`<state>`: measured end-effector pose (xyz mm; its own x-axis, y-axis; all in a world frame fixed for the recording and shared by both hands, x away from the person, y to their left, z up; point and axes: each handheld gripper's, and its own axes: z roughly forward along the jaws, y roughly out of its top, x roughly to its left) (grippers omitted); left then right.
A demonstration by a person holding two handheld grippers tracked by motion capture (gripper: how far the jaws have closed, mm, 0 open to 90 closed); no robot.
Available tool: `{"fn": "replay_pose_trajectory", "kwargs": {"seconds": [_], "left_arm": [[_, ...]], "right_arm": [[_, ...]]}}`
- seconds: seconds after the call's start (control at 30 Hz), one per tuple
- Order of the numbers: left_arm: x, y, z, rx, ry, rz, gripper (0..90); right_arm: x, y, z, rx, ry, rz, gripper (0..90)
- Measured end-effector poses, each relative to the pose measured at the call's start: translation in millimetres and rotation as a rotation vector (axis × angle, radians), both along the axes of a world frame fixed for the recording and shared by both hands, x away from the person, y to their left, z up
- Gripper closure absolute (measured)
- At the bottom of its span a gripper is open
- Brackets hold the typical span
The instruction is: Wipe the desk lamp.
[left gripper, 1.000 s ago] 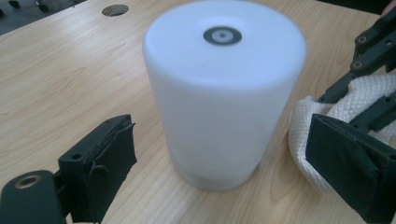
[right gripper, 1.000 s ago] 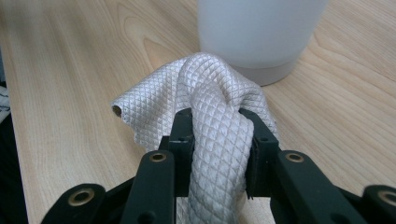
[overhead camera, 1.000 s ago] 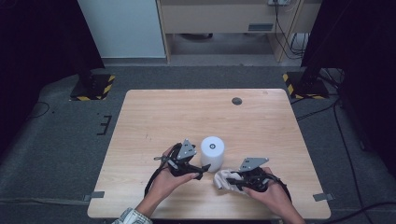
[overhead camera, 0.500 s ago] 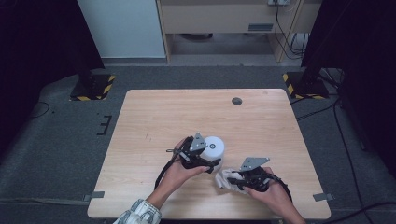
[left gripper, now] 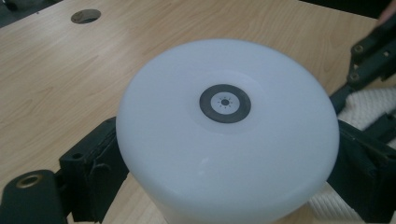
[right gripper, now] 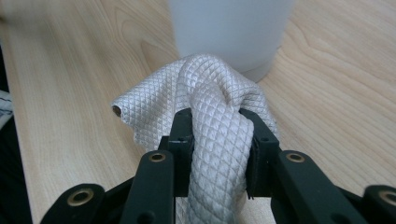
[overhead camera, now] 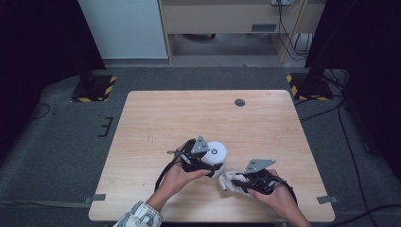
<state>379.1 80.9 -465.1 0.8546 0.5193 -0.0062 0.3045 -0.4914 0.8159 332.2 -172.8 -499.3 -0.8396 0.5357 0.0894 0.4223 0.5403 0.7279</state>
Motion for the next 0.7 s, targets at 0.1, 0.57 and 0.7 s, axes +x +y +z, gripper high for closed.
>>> {"fn": "replay_pose_trajectory", "kwargs": {"seconds": [0.1, 0.57, 0.7], "left_arm": [[-11.1, 8.3, 0.9, 0.004, 0.003, -0.026, 8.0], [-29.1, 25.6, 0.7, 0.001, 0.000, -0.117, 8.0], [-28.3, 26.2, -0.1, -0.004, -0.004, -0.124, 8.0]], "right_arm": [[-0.8, -3.4, 3.9, 0.014, -0.008, -0.005, 69.3], [6.1, -10.3, 40.9, 0.098, -0.108, -0.046, 70.0], [13.5, -4.0, 55.7, 0.114, -0.133, -0.033, 70.7]]}}
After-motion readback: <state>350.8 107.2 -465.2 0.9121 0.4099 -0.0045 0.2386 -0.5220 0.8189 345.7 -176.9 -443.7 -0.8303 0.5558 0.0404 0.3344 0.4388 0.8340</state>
